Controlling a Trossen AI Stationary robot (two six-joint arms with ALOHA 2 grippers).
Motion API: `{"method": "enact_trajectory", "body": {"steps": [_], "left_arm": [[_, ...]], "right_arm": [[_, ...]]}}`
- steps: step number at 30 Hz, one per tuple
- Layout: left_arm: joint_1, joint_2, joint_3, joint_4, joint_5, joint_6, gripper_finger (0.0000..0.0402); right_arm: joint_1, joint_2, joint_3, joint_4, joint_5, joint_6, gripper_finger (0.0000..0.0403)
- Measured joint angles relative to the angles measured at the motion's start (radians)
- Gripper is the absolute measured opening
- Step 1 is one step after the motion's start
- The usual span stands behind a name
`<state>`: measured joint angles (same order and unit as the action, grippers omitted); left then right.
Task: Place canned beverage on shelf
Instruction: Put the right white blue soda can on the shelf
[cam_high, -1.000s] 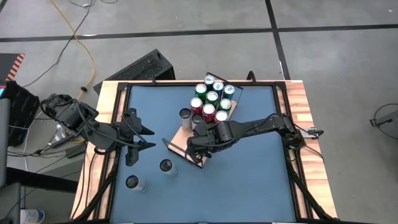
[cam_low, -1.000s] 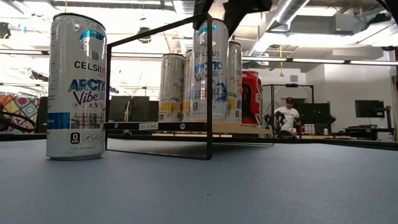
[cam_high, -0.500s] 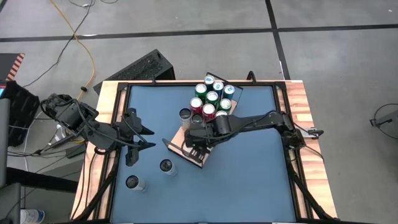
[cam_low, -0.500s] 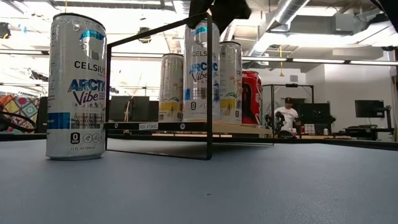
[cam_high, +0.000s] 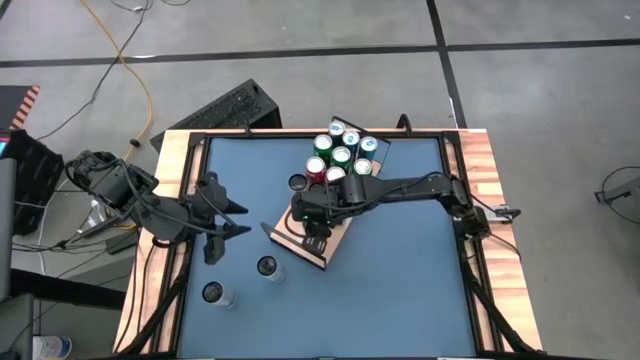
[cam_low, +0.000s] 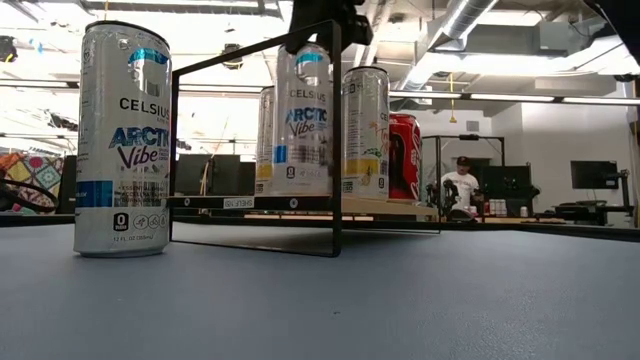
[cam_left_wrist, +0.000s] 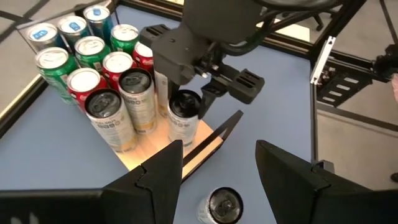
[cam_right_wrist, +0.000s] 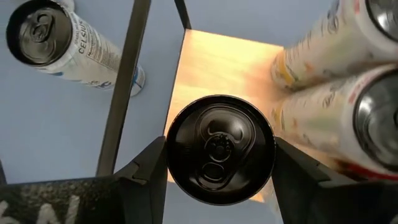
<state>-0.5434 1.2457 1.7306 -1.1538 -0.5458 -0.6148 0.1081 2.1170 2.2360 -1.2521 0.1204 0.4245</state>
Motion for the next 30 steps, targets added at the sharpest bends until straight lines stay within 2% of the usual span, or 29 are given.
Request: {"method": "enact_trajectory", "body": {"steps": [20, 30], "left_arm": [[0.0, 0.0, 0.0, 0.0, -0.019, -0.019, 0.0187], [0.0, 0.0, 0.0, -0.001, -0.056, -0.037, 0.0187]], "right_arm": [[-0.046, 0.002, -0.001, 0.135, -0.048, -0.388, 0.0209], [-0.078, 0.001, -0.001, 0.173, -0.133, -0.52, 0.0208]]}}
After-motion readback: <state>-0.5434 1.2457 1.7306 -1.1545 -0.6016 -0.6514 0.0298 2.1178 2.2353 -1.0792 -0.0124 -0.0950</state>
